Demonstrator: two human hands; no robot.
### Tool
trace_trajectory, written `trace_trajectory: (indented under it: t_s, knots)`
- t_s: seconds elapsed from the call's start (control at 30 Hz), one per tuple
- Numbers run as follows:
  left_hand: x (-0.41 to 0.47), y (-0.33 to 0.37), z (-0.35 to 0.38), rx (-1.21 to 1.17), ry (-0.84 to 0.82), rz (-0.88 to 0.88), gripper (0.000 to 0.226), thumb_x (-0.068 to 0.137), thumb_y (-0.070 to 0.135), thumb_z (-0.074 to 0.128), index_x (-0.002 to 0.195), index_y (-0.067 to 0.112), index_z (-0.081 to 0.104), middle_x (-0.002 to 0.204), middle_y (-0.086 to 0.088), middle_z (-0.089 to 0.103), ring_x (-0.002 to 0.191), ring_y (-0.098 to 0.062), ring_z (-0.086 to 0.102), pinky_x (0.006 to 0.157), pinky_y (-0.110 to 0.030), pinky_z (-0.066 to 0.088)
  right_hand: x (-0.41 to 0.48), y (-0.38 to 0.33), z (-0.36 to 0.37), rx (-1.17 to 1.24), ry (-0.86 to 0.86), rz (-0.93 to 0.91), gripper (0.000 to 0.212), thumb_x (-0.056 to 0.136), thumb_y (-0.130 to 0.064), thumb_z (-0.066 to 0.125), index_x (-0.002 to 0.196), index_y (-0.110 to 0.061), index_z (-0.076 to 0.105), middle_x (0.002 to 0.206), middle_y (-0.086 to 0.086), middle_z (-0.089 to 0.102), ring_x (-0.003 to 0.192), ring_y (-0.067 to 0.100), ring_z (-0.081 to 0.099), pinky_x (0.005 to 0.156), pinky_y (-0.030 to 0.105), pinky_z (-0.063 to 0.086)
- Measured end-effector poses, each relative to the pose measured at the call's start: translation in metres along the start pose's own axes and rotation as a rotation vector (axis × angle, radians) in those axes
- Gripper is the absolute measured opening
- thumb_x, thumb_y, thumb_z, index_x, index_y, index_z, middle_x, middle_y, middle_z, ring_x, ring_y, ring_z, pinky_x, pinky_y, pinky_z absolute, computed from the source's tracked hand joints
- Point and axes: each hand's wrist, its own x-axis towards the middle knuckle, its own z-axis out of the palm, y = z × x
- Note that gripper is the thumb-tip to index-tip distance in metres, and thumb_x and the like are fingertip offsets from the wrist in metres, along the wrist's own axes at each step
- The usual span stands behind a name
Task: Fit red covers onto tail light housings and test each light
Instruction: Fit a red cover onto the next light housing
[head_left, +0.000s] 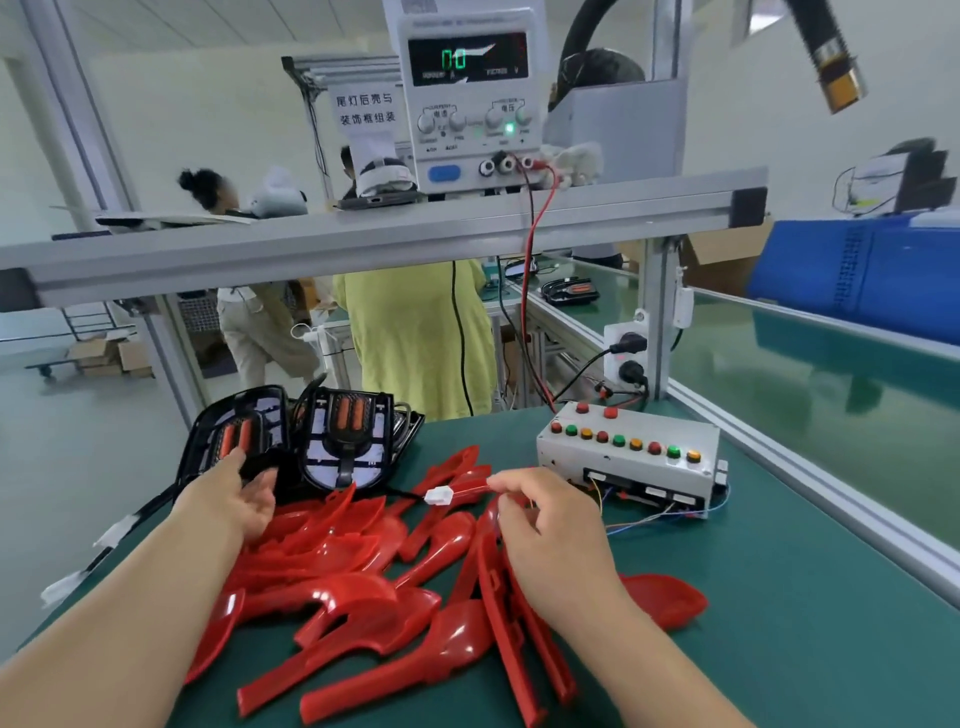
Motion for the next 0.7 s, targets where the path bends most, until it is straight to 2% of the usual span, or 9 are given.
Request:
trace_trajectory:
  t_s: [0.07,0.1,0.17,0.2,0.3,0.37,0.43,0.53,0.7]
  knots:
    - [0.003,0.000,-0.001,-0.010,0.002,0.017,0.042,0.102,0.035,0.052,0.140,0.020,0.048,0.093,-0.004,0.062,0.059,-0.002,0.055,0.048,-0.016,0.039,-0.001,-0.001,0.001,-0.009,-0.013,-0.009,0.025,0.096,-0.012,0.054,0.109,-0.024,0.073,0.105,-0.016,0.067,0.098,-0.001,0.060,0.091,0.016,0.045]
    - [0.004,-0.001,-0.002,-0.025,0.004,0.035,0.041,0.103,0.034,0.050,0.141,0.020,0.048,0.098,-0.004,0.064,0.061,0.000,0.058,0.045,-0.015,0.038,-0.001,-0.001,0.001,-0.015,-0.018,-0.014,0.025,0.095,-0.011,0.054,0.109,-0.022,0.073,0.106,-0.015,0.068,0.100,-0.001,0.059,0.092,0.016,0.044]
    - [0.007,0.000,-0.003,-0.075,0.013,0.105,0.041,0.104,0.033,0.047,0.143,0.022,0.045,0.120,-0.004,0.063,0.087,0.002,0.064,0.049,-0.016,0.043,-0.001,-0.001,0.002,-0.028,-0.032,-0.016,0.025,0.095,-0.011,0.054,0.109,-0.021,0.073,0.108,-0.013,0.068,0.103,0.000,0.059,0.093,0.015,0.044]
    - [0.008,0.001,-0.004,-0.096,0.009,0.151,0.041,0.104,0.033,0.047,0.143,0.021,0.044,0.123,-0.004,0.063,0.091,0.001,0.064,0.054,-0.018,0.046,-0.002,-0.001,0.002,-0.030,-0.038,-0.011,0.025,0.096,-0.011,0.054,0.110,-0.021,0.072,0.109,-0.013,0.068,0.103,0.000,0.059,0.094,0.015,0.043]
    - [-0.003,0.007,-0.003,-0.136,-0.057,0.272,0.034,0.104,0.033,0.048,0.134,0.017,0.049,0.093,0.002,0.063,0.071,-0.001,0.059,0.072,-0.019,0.053,-0.002,-0.002,0.001,-0.013,-0.040,0.001,0.026,0.096,-0.011,0.054,0.110,-0.022,0.072,0.109,-0.012,0.068,0.102,-0.001,0.058,0.090,0.007,0.040]
    - [-0.020,0.011,-0.001,-0.141,-0.120,0.323,0.023,0.103,0.033,0.050,0.120,0.019,0.054,0.086,0.004,0.061,0.071,-0.001,0.061,0.083,-0.019,0.053,-0.002,-0.003,0.001,-0.014,-0.035,-0.002,0.027,0.095,-0.010,0.054,0.111,-0.022,0.072,0.108,-0.012,0.068,0.101,-0.002,0.058,0.086,0.002,0.037]
    - [-0.041,0.010,0.002,-0.108,-0.182,0.365,0.019,0.101,0.034,0.053,0.113,0.019,0.056,0.087,0.003,0.064,0.070,-0.001,0.063,0.080,-0.020,0.053,-0.003,-0.004,0.001,-0.009,-0.034,-0.005,0.027,0.095,-0.011,0.056,0.112,-0.023,0.071,0.106,-0.014,0.067,0.099,-0.001,0.057,0.084,0.001,0.036]
    - [-0.077,-0.005,0.007,-0.045,-0.297,0.406,0.021,0.099,0.033,0.055,0.114,0.019,0.060,0.081,0.002,0.068,0.060,-0.002,0.065,0.063,-0.019,0.050,-0.004,-0.005,0.001,0.035,-0.032,0.002,0.024,0.093,-0.015,0.060,0.111,-0.027,0.072,0.101,-0.017,0.067,0.098,0.000,0.059,0.085,0.007,0.041]
    - [-0.133,-0.051,0.014,-0.004,-0.443,0.383,0.020,0.097,0.028,0.059,0.109,0.015,0.067,0.083,-0.004,0.076,0.071,-0.011,0.073,0.060,-0.022,0.055,-0.005,-0.008,0.000,0.366,-0.097,0.116,0.015,0.091,-0.025,0.068,0.105,-0.028,0.073,0.101,-0.012,0.073,0.098,0.004,0.067,0.088,0.024,0.053]
